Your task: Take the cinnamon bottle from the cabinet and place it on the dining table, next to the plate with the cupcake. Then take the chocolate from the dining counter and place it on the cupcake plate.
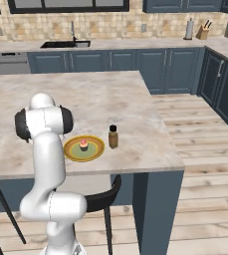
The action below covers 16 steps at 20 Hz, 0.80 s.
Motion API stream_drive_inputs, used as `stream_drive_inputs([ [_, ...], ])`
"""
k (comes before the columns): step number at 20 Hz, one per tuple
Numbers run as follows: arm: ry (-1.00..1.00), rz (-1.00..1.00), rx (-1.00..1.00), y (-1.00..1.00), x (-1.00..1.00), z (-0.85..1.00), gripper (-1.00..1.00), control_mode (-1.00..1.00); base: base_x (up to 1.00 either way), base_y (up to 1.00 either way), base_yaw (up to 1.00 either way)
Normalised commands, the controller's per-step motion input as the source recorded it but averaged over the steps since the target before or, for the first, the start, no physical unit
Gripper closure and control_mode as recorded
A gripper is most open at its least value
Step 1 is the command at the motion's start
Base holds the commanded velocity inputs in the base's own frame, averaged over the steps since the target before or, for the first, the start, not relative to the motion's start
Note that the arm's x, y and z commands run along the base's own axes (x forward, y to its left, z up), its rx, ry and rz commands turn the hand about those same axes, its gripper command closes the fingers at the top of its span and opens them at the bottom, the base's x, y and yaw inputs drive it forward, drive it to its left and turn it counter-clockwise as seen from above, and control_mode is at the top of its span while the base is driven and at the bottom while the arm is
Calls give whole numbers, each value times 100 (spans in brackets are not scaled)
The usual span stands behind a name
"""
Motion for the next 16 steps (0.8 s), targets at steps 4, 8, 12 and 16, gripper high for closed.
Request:
stream_drive_inputs([
  [4, -1, 0, 0, -14, -5, 9, 100, -100, 0, 0, 0],
  [8, -11, 1, 0, -24, -15, 49, 100, -100, 0, 0, 0],
  [12, -9, 6, 0, -46, -26, 35, 100, -100, 0, 0, 0],
  [16, -8, 13, 0, -63, -28, 3, 100, -100, 0, 0, 0],
])
